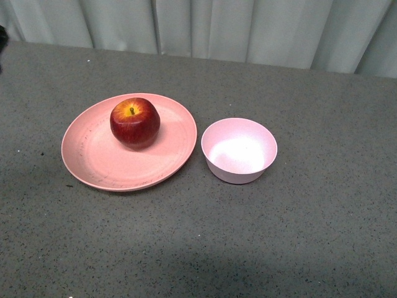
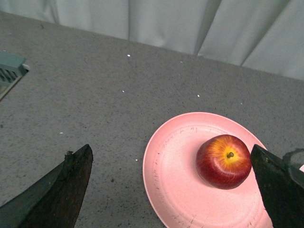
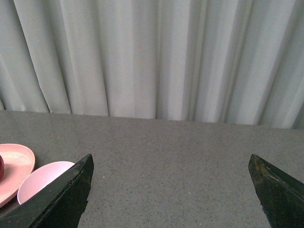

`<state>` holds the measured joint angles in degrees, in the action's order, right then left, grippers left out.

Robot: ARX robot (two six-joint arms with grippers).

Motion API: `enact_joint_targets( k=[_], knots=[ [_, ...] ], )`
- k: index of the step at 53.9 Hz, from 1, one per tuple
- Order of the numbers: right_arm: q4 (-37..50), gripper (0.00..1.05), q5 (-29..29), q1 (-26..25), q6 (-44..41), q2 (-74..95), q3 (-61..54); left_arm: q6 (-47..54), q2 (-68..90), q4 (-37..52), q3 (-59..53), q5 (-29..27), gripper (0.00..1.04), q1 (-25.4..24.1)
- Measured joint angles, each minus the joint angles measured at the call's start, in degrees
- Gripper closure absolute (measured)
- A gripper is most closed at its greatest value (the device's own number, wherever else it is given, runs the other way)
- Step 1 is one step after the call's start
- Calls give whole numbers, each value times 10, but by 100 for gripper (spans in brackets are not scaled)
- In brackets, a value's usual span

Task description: Move apple from plate to bowl

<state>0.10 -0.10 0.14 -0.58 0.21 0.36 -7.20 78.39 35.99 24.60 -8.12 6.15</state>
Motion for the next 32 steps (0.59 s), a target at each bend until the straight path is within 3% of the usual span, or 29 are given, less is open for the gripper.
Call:
enact_joint_targets(
  k=[16,32],
  knots=[
    [0,9,0,0,0,0,0,-5,217,-19,171,2,7,65],
    [0,9,0,0,0,0,0,-4,323,-38,244,2,7,104]
  ],
)
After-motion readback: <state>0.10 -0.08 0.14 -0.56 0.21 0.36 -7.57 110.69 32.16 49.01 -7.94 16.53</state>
